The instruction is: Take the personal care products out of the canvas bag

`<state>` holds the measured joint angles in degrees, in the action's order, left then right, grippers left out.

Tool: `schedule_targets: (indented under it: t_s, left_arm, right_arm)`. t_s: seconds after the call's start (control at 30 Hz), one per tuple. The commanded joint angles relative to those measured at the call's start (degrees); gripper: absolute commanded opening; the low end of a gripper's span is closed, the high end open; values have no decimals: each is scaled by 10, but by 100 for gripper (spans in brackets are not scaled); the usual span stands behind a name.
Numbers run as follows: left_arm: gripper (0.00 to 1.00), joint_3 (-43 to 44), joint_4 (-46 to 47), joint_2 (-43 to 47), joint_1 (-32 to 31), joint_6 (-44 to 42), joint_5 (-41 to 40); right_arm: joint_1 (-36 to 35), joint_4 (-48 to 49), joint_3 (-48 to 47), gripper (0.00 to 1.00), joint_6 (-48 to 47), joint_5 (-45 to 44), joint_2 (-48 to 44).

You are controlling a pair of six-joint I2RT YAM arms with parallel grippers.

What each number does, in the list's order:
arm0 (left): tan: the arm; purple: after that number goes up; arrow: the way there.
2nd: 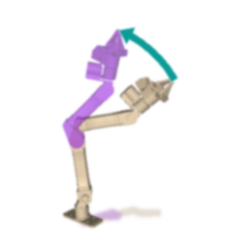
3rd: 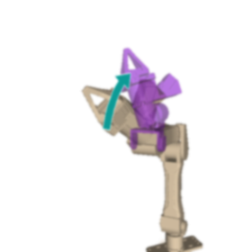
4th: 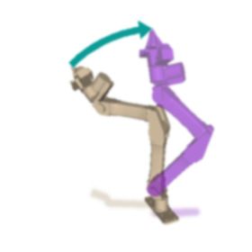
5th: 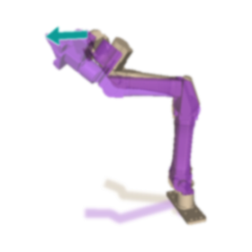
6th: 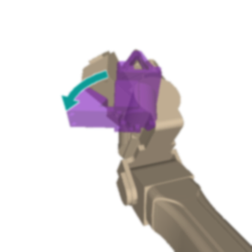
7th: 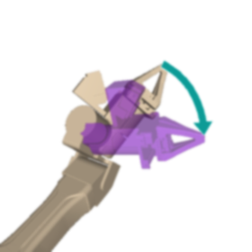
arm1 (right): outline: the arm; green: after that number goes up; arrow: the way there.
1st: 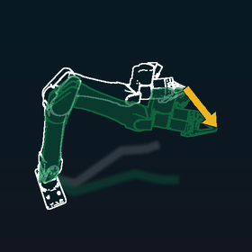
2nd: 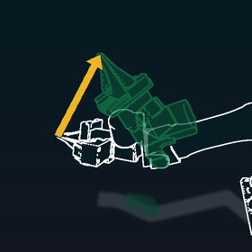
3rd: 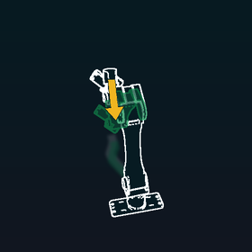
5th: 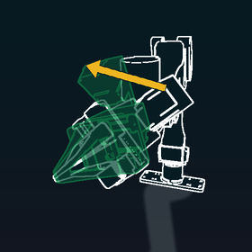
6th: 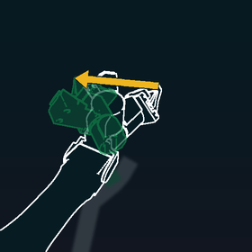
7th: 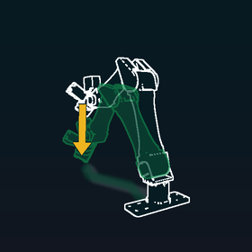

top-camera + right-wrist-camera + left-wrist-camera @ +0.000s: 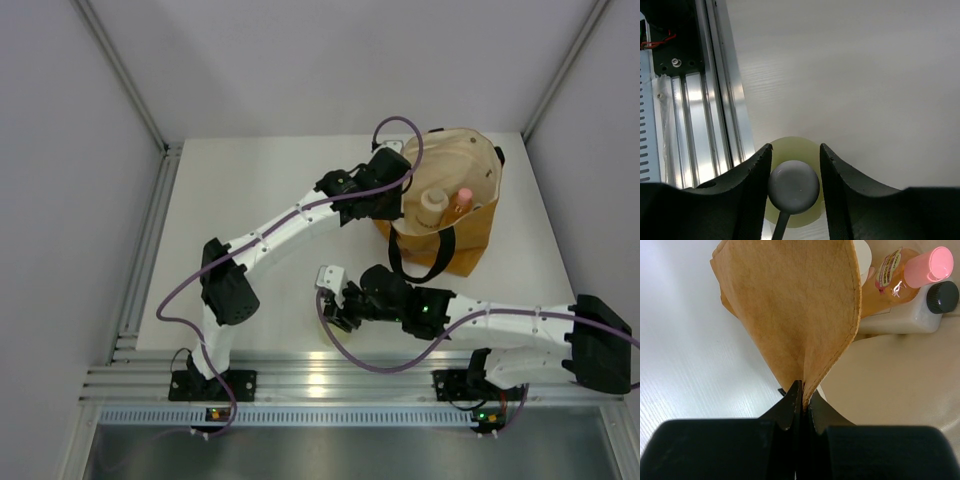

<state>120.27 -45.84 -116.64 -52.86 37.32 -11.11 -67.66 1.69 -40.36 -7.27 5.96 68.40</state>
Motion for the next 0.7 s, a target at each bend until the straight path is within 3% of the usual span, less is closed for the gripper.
schedule_targets:
  t_s: [0.0, 0.03, 0.1, 0.17, 0.47, 0.53, 0.67]
  left_arm:
    - [0, -4, 10, 4, 6, -10, 5]
    - [0, -3, 10, 3, 7, -8, 6]
    - [0, -1, 10, 1, 7, -1, 9]
    - [0, 1, 10, -1, 7, 6, 16]
    - [0, 9, 11, -5, 7, 49, 29]
    - [0, 8, 11, -5, 7, 60, 29]
    - [0, 8, 11, -3, 7, 89, 26]
  right_arm:
    - [14, 90, -27, 44, -7, 3, -20]
    - [14, 85, -30, 49, -6, 5, -23]
    - [14, 68, -36, 79, -3, 13, -34]
    - [14, 46, -54, 95, -1, 22, -41]
    - [28, -80, -101, 100, 12, 6, -152]
    - [38, -100, -113, 100, 37, -43, -184]
    - [128, -176, -186, 100, 109, -162, -202]
